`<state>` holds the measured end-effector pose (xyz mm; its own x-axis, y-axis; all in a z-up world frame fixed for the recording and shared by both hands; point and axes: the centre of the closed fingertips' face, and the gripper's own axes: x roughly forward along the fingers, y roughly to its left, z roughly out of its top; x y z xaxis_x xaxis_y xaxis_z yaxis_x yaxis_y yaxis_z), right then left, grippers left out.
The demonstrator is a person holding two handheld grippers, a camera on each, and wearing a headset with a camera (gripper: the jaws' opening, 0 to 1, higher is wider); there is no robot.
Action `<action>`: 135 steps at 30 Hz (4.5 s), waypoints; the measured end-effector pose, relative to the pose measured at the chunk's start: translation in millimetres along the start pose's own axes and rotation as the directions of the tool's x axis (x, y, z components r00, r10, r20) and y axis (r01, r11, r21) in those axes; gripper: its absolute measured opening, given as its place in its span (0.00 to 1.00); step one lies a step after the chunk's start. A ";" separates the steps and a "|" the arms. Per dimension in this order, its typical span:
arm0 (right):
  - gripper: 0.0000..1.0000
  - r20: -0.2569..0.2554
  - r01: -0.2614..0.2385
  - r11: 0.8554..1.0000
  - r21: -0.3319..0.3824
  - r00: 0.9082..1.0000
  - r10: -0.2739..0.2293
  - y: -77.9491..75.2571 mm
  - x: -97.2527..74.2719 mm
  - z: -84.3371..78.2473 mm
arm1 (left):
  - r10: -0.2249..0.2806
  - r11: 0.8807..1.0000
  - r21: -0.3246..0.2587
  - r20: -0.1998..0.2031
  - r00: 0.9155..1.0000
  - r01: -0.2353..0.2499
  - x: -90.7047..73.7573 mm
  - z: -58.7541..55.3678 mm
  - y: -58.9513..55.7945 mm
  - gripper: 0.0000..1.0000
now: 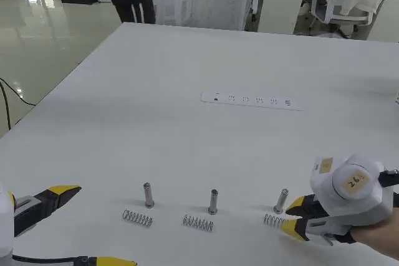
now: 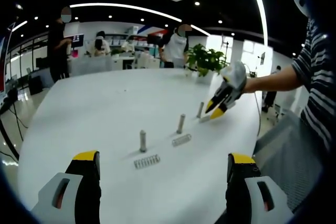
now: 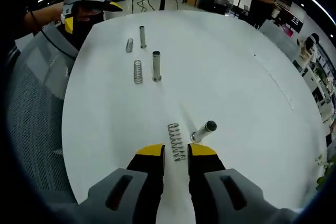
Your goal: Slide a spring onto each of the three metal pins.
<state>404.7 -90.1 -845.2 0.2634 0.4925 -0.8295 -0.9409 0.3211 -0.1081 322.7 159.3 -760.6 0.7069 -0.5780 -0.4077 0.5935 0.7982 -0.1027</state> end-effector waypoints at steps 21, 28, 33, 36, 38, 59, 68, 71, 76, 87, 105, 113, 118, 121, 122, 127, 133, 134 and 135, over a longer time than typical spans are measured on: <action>0.08 -0.042 -0.043 0.996 -0.074 0.998 0.040 2.1 7.6 -7.9 | -0.013 1.000 -0.002 -0.004 1.000 0.013 -1.5 -1.3 -4.3 0.98; 0.08 -0.015 -0.065 0.993 -0.093 0.998 0.064 13.1 -4.9 2.8 | -0.089 0.996 0.013 -0.022 0.996 0.089 5.4 -0.8 -22.6 0.98; 0.08 -0.003 -0.077 0.986 -0.148 0.997 0.078 24.1 -14.9 12.0 | -0.151 0.988 0.025 -0.035 0.988 0.152 11.3 1.1 -35.8 0.95; 0.08 0.004 -0.088 0.982 -0.169 0.996 0.090 30.1 -19.6 17.0 | -0.184 0.982 0.035 -0.043 0.982 0.186 15.6 2.7 -42.6 0.92; 0.08 0.005 -0.092 0.978 -0.190 0.995 0.095 34.6 -23.3 20.3 | -0.209 0.976 0.042 -0.047 0.977 0.211 19.6 4.9 -48.4 0.89; 0.08 0.033 -0.125 0.944 -0.304 0.989 0.142 68.1 -44.0 39.8 | -0.461 0.880 0.093 -0.068 0.885 0.466 84.1 26.0 -102.1 0.62; 0.08 0.063 -0.138 0.935 -0.326 0.984 0.167 77.9 -47.6 51.5 | -0.527 0.841 0.103 -0.067 0.847 0.531 105.0 28.0 -126.9 0.43; 0.08 0.065 -0.142 0.930 -0.339 0.983 0.174 80.5 -48.5 53.5 | -0.546 0.825 0.129 -0.074 0.834 0.551 108.6 28.4 -136.8 0.36; 0.08 0.072 -0.146 0.927 -0.345 0.981 0.181 83.6 -49.6 56.8 | -0.557 0.814 0.142 -0.085 0.826 0.563 115.4 26.6 -143.1 0.28; 0.08 0.070 -0.157 0.918 -0.364 0.978 0.194 88.5 -50.9 59.6 | -0.580 0.795 0.163 -0.075 0.811 0.584 118.4 29.5 -151.2 0.16; 0.08 0.077 -0.174 0.912 -0.371 0.973 0.217 92.6 -56.6 63.0 | -0.592 0.777 0.205 -0.085 0.801 0.596 119.6 25.4 -158.9 0.04; 0.08 0.092 -0.191 0.921 -0.340 0.968 0.235 95.4 -57.3 61.0 | -0.612 0.756 0.223 -0.094 0.785 0.616 117.2 24.7 -162.9 0.03; 0.08 0.104 -0.201 0.923 -0.328 0.964 0.246 99.0 -57.3 59.4 | -0.628 0.741 0.220 -0.107 0.771 0.634 114.8 23.3 -165.9 0.02; 0.08 0.107 -0.203 0.923 -0.326 0.962 0.250 100.5 -57.4 58.4 | -0.634 0.734 0.225 -0.112 0.765 0.641 114.2 22.6 -167.3 0.02; 0.09 0.108 -0.204 0.923 -0.325 0.962 0.251 100.5 -57.8 57.8 | -0.636 0.732 0.222 -0.114 0.763 0.644 113.7 22.2 -167.7 0.02; 0.10 0.096 -0.199 0.925 -0.323 0.966 0.241 97.5 -58.7 50.1 | -0.636 0.734 0.218 -0.114 0.764 0.643 113.8 22.5 -165.9 0.02; 0.08 0.111 -0.198 0.924 -0.326 0.963 0.246 98.9 -60.0 51.3 | -0.636 0.728 0.224 -0.129 0.760 0.648 112.5 20.0 -166.4 0.02; 0.08 0.110 -0.201 0.924 -0.327 0.962 0.248 99.4 -59.8 51.3 | -0.637 0.727 0.226 -0.130 0.760 0.648 112.3 19.8 -166.9 0.02; 0.08 0.106 -0.203 0.922 -0.329 0.963 0.250 99.8 -59.1 50.8 | -0.637 0.726 0.227 -0.134 0.760 0.649 112.3 19.3 -167.2 0.02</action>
<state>306.0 -46.0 -779.1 0.0413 0.6400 -0.7673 -0.9913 -0.0699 -0.1116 310.3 -42.4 -771.7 0.1075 -0.9244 -0.3659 0.9770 0.1664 -0.1334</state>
